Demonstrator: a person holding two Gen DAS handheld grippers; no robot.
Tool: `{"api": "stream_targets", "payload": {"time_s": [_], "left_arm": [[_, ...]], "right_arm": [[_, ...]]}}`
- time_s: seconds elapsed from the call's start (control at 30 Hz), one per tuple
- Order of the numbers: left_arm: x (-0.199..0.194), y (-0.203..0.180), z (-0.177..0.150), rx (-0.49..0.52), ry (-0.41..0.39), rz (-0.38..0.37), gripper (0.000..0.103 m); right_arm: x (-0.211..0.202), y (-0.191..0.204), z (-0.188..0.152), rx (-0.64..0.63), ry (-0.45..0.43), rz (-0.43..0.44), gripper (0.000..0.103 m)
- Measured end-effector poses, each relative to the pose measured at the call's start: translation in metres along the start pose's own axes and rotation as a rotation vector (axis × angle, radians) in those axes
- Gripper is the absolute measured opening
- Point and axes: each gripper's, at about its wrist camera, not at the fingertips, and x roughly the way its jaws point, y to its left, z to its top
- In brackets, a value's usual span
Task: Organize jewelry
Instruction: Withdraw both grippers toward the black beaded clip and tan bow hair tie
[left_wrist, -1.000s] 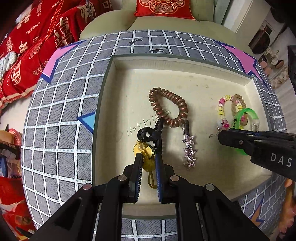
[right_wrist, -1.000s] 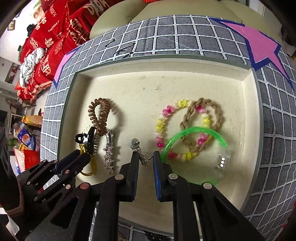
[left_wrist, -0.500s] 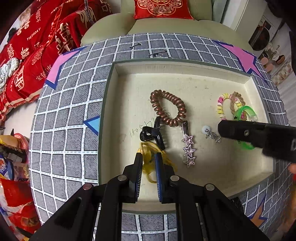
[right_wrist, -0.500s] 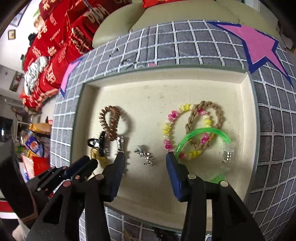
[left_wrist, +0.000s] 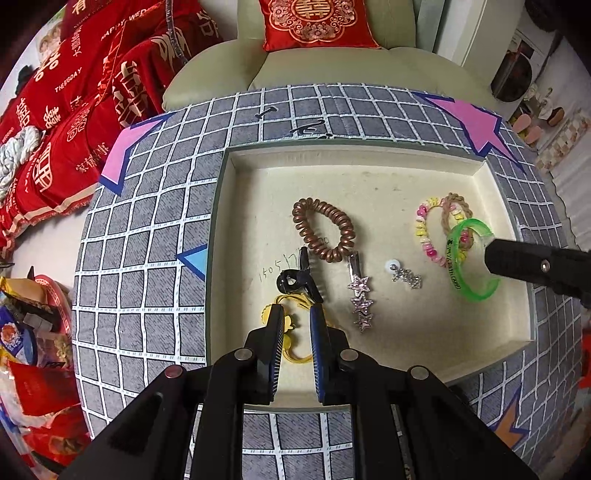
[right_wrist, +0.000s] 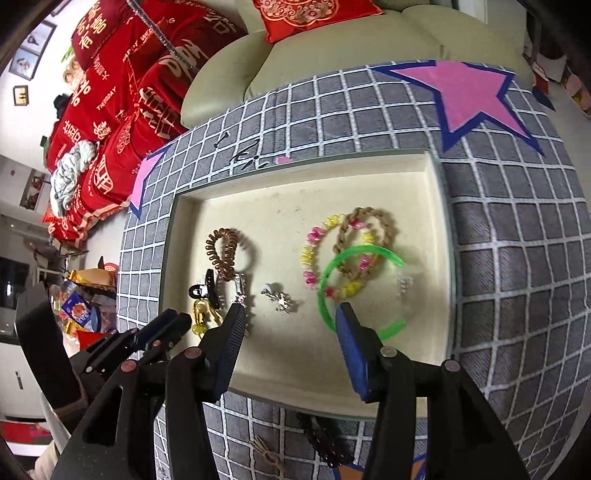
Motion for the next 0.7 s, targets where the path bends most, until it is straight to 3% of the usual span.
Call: {"api": "stream_targets", "payload": {"time_s": [0.03, 0.07, 0.1, 0.13, 0.2, 0.33, 0.43, 0.7], "left_arm": [[-0.001, 0.0, 0.0, 0.0, 0.0, -0.003, 0.023], [-0.002, -0.001, 0.0, -0.001, 0.0, -0.006, 0.04], [-0.004, -0.001, 0.0, -0.003, 0.0, -0.003, 0.064], [-0.007, -0.001, -0.001, -0.012, -0.01, 0.01, 0.103], [-0.018, -0.002, -0.003, -0.017, -0.065, 0.036, 0.103], [-0.022, -0.004, -0.003, -0.009, -0.05, 0.034, 0.103], [-0.028, -0.003, -0.006, -0.019, -0.047, 0.037, 0.103], [-0.044, -0.001, -0.027, -0.045, -0.027, 0.049, 0.103]], "right_arm": [[-0.002, -0.002, -0.002, 0.004, -0.001, -0.001, 0.057], [-0.005, -0.004, -0.003, 0.007, -0.002, -0.002, 0.06], [-0.007, -0.005, -0.005, 0.01, -0.006, -0.002, 0.062], [-0.01, -0.006, -0.008, 0.012, -0.009, -0.002, 0.062], [-0.013, -0.008, -0.012, 0.018, -0.009, -0.001, 0.065], [-0.021, -0.013, -0.018, 0.025, -0.014, 0.0, 0.069], [-0.028, -0.017, -0.023, 0.037, -0.016, 0.009, 0.08], [-0.038, -0.018, -0.043, 0.035, 0.0, 0.012, 0.081]]}}
